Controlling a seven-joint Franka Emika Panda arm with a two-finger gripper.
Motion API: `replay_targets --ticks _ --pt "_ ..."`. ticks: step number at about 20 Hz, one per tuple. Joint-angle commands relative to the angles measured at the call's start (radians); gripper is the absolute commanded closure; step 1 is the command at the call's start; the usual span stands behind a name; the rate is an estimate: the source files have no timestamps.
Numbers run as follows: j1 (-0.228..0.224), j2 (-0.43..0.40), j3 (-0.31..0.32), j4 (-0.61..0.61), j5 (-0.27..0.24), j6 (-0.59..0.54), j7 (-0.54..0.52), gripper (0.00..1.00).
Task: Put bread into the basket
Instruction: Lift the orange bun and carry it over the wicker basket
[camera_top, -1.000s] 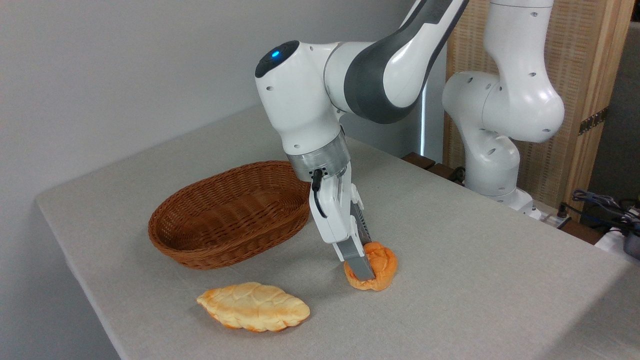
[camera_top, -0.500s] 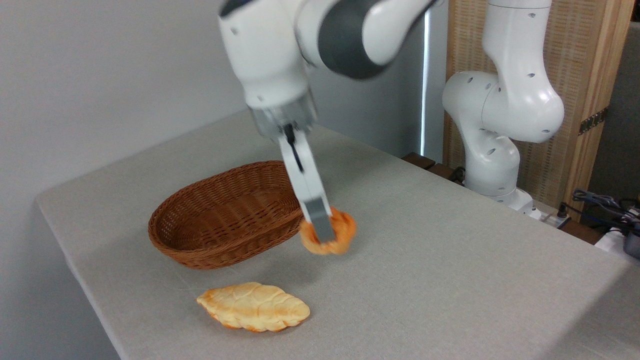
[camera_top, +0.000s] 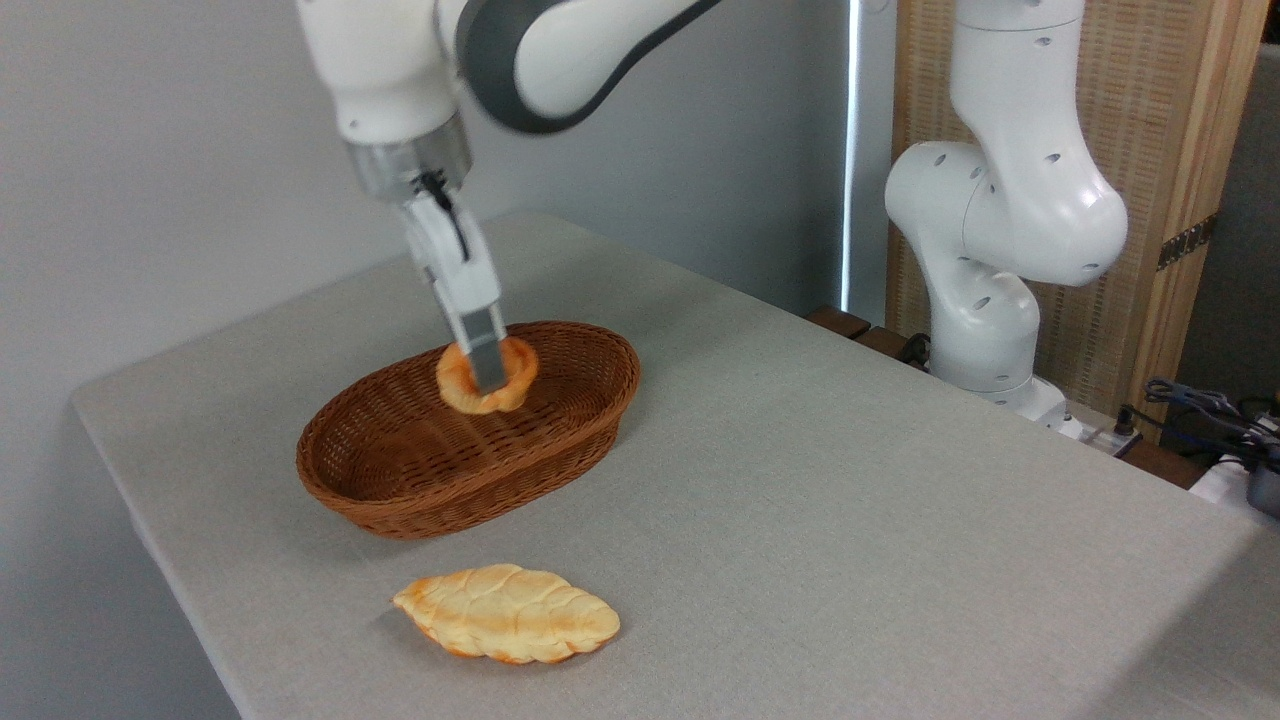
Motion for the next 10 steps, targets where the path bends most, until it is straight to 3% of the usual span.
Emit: replay_targets --ticks 1,5,10 --pt "0.004 0.076 -0.015 0.04 -0.019 0.101 -0.082 0.4" --pt "0.006 0.082 -0.015 0.039 -0.013 0.166 -0.107 0.0" --pt "0.007 0.084 -0.015 0.039 -0.013 0.182 -0.105 0.0"
